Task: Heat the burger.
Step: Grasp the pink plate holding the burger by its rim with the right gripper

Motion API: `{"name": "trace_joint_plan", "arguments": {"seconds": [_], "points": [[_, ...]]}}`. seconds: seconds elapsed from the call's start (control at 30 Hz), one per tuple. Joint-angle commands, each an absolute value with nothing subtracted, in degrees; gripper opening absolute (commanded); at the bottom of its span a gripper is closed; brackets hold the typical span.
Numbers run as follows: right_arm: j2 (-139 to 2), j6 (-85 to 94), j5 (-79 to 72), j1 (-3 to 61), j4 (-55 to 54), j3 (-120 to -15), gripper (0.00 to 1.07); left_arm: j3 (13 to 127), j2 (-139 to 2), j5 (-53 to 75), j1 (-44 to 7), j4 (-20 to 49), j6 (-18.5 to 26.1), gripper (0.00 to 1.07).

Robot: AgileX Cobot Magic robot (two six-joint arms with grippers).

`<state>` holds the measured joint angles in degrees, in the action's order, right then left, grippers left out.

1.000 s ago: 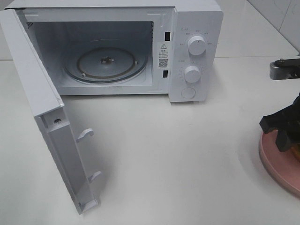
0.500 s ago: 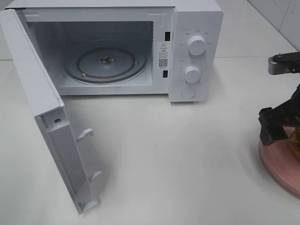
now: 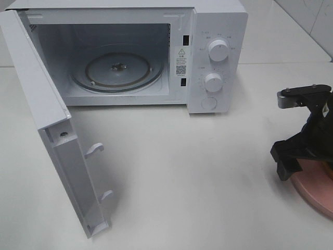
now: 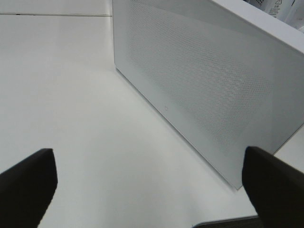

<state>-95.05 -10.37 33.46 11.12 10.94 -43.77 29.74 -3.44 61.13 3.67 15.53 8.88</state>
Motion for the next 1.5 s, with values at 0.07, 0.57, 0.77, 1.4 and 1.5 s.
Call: {"name": "trace_joint_plan", "arguments": {"seconds": [0.07,0.57,0.77,1.4,1.5], "points": [[-97.12,-10.20,32.37,10.83,9.68,-43.72,0.88,29.62,-3.32,61.02,3.38,15.36,8.88,0.98],[-104.05,-10.31,28.02,10.83,9.68,-43.72,0.84,29.62,-3.32,61.02,3.38,15.36,8.88,0.98],[-104.22,-10.60,26.93,10.83,9.68,-43.72,0.80,29.62,-3.32,61.02,3.38,15.36,8.88,0.98],[-104.22,-13.52,26.13,10.83,9.74,-43.72,0.00,29.62,-3.32,61.02,3.38,15.36,8.88,0.98],[-104.22,-13.52,26.13,10.94,9.74,-43.72,0.00,29.62,-3.32,61.02,3.38,15.36,8.88,0.98]]}}
